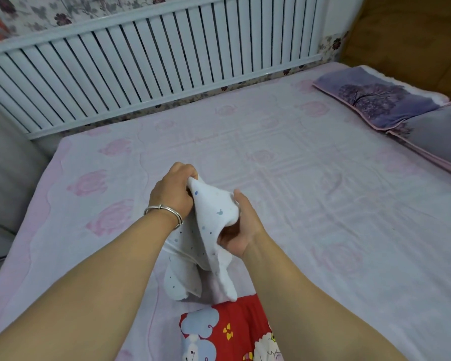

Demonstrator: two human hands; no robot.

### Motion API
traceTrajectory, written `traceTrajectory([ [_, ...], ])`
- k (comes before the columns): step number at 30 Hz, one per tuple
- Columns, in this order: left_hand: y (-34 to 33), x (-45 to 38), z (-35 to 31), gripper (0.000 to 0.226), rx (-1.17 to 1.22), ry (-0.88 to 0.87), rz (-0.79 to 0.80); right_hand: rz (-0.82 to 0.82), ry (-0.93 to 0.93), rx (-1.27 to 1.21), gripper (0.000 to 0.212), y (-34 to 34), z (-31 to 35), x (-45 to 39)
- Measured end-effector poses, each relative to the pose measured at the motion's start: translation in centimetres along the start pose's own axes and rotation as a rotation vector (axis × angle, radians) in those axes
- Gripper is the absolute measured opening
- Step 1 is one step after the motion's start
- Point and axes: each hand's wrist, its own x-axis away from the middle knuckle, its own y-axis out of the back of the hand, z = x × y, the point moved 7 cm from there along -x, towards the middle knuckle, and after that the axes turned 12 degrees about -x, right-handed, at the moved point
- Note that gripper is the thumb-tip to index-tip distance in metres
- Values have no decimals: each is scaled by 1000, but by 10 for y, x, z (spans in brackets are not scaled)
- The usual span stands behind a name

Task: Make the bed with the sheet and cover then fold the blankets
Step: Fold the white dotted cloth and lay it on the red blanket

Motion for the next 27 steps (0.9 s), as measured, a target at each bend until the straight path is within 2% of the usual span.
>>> traceTrajectory([
  [3,0,2,2,31,-19,-10,5,68,110,16,38,-15,19,5],
  [5,0,3,6,29,-24,-7,7,105,165,137,33,-23,29,7],
  [7,0,1,11,26,-13,16,20,131,237,226,13,-30,40,9],
  [9,-3,-1,13,29,-5,12,74,100,344,219,17,-37,56,10],
  [13,-4,-5,20,58,-53,-48,233,104,463,233,29,-50,81,16],
  [15,3,-9,25,67,-6,-56,266,112,484,364,33,-57,89,21],
  [19,19,-13,15,70,102,-80,241,169,479,694,32,-75,89,27],
  [22,18,-14,-1,74,105,-120,297,188,451,906,30,-86,76,29],
  [24,15,-15,-6,66,78,-135,332,205,428,973,29,-86,70,30],
  [27,11,-13,-6,35,81,-107,333,237,400,1005,30,-82,64,31],
])
